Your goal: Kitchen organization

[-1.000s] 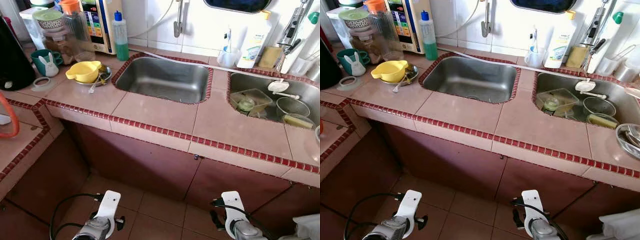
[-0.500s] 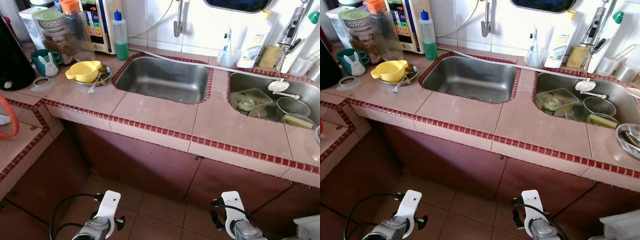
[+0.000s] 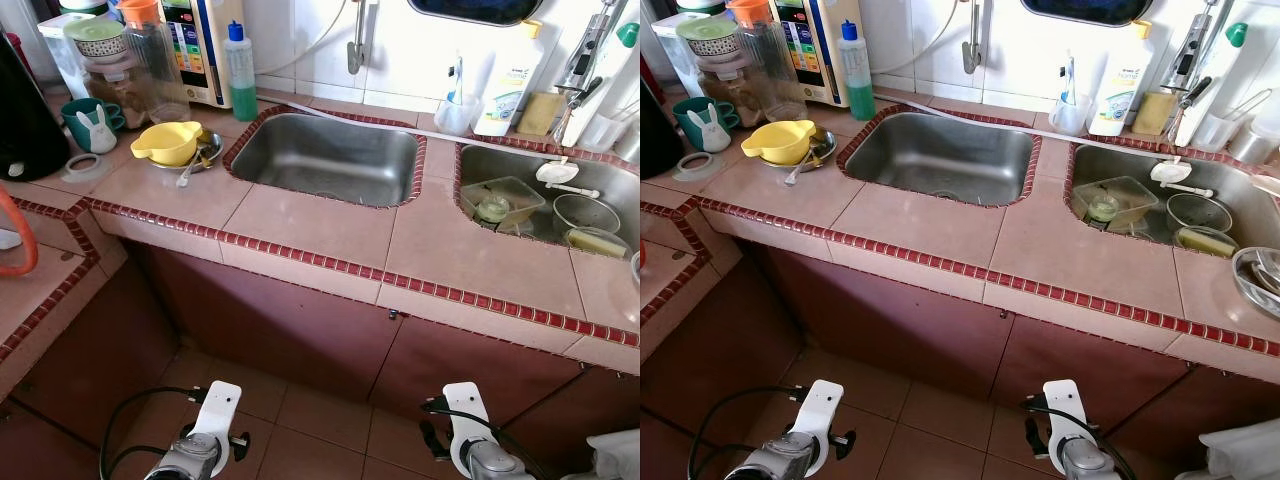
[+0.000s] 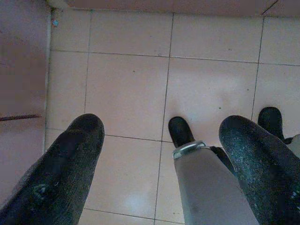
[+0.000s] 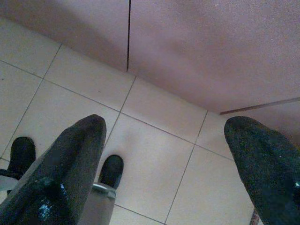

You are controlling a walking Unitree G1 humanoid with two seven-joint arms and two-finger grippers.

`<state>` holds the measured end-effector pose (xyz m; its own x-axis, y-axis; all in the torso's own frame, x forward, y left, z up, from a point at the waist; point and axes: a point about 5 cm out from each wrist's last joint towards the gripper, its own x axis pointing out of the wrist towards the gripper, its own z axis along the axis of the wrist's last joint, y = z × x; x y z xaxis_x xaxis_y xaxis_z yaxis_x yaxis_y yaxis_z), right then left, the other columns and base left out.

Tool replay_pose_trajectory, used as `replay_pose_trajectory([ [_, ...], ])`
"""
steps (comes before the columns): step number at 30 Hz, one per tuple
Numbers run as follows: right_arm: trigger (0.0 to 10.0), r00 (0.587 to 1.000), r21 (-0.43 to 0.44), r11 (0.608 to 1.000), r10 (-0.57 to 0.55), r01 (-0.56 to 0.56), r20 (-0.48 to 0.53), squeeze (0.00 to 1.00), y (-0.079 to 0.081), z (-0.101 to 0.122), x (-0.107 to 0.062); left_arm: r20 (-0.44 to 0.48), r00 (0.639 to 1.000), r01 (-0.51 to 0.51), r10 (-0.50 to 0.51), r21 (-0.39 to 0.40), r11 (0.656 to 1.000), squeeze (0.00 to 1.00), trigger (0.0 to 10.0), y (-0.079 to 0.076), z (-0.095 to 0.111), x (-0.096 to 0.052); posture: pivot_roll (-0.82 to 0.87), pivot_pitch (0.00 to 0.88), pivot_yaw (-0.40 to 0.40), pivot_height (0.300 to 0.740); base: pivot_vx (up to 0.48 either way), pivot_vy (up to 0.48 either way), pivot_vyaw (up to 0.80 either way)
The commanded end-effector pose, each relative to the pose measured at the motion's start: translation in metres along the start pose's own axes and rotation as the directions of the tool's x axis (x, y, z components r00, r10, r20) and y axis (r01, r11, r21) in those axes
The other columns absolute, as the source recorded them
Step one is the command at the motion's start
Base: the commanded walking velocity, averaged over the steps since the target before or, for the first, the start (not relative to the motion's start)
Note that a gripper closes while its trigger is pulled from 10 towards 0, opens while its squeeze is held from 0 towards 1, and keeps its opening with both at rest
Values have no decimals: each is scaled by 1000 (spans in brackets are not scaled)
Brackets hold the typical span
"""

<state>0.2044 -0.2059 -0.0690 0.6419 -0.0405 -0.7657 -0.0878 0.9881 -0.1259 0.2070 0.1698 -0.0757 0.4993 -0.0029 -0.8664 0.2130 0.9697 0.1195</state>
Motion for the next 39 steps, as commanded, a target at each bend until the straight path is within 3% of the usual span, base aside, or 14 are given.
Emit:
replay_pose_trajectory([
  [1,10000,1000,2,1000,13,-13,15,0,2,4,1,-7,1000,-5,5,7,1000,0,10000,4,-2,0,-6,0,-6,740,0,0,0],
  [39,10000,1000,-3,1000,18,-17,15,0,3,3,1,-14,1000,-4,4,23,1000,0,10000,3,-5,0,-5,0,-4,740,0,0,0],
])
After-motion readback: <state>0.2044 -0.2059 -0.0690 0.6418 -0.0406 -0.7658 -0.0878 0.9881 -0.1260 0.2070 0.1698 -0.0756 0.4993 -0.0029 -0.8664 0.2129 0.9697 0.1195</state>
